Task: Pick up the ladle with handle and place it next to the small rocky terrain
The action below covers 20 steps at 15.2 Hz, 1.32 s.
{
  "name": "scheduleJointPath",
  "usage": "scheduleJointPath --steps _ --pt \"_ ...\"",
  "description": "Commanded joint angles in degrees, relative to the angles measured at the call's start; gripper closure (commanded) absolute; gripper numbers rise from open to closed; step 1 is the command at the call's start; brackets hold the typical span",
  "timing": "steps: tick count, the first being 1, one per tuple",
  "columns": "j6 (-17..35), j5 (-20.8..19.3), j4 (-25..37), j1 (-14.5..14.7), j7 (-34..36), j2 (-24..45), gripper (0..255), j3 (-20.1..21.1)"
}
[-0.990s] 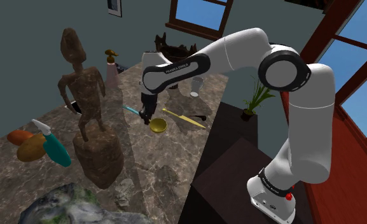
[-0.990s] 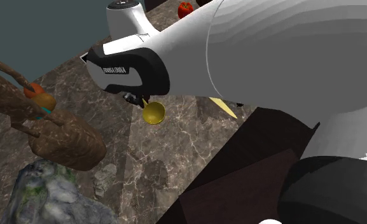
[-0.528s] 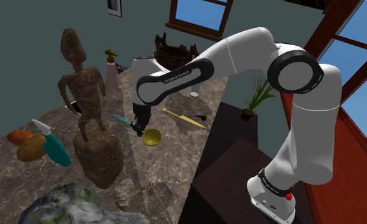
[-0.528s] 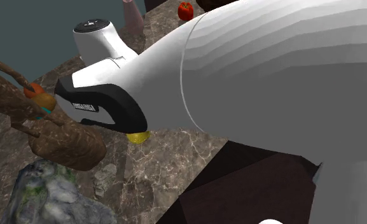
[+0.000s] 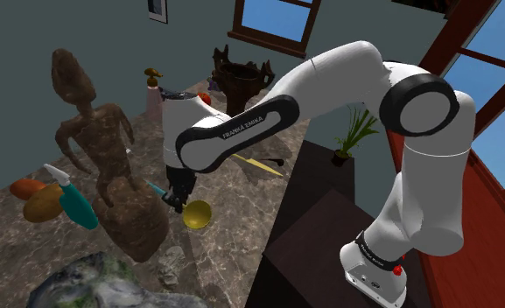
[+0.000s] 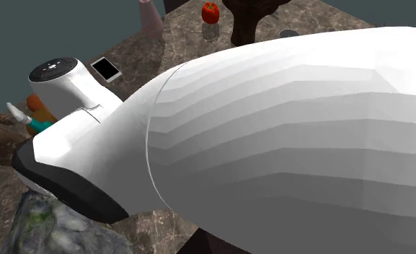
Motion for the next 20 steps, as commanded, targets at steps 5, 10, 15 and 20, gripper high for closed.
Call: scheduleJointPath --steps 5,10,15,20 --pt "3.1 -0.4 -0.2 0.8 0.6 2.9 255 -0.1" --pt "5.9 -0.6 -0.5 1.1 0.3 5.4 255 -0.3" --pt "8.5 -0.9 -0.4 1.4 0.0 8.1 255 -0.6" --pt "11.0 -1.1 0.0 1.7 -0.3 11.0 255 -1.0"
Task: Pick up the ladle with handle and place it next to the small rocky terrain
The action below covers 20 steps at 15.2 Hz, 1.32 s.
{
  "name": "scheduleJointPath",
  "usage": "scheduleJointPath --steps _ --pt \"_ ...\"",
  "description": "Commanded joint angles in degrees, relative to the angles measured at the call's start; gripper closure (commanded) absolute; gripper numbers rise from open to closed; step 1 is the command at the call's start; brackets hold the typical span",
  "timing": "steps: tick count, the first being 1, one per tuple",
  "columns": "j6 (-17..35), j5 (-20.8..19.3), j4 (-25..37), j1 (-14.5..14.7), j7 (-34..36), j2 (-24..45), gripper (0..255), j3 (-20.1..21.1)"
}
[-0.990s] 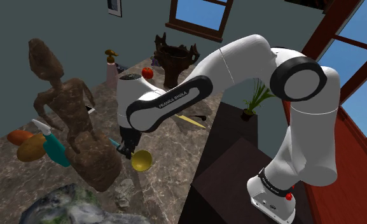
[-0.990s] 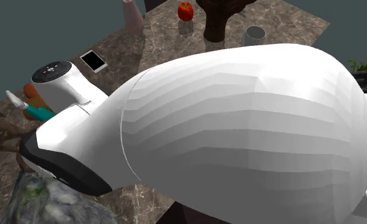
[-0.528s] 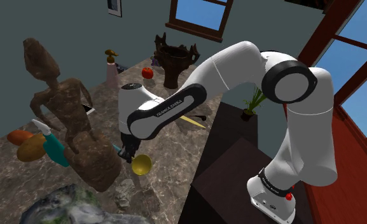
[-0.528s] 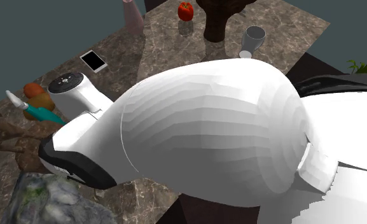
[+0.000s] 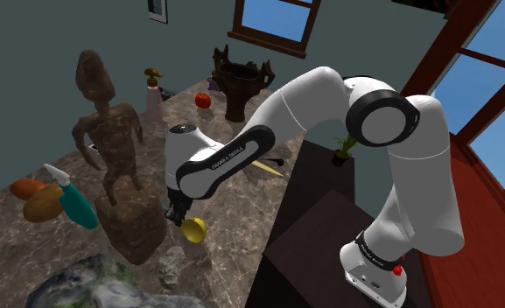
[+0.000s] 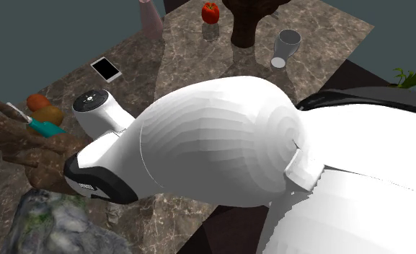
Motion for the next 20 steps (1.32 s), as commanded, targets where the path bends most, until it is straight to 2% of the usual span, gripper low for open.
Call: scheduleJointPath --steps 1,9,10,15,20 --pt "0.8 0.0 -0.2 0.8 0.0 1.7 255 0.5" --pt "0.9 0.1 -0.2 1.0 -0.1 1.9 255 0.4" --pt "1.1 0.0 0.0 1.0 -0.1 2.2 0 0.4" --pt "0.9 0.1 -0.2 1.0 -0.1 1.9 0 0.4" --pt "-4.2 0.5 -0.2 -0.1 -0.4 -3.2 0 0.7"
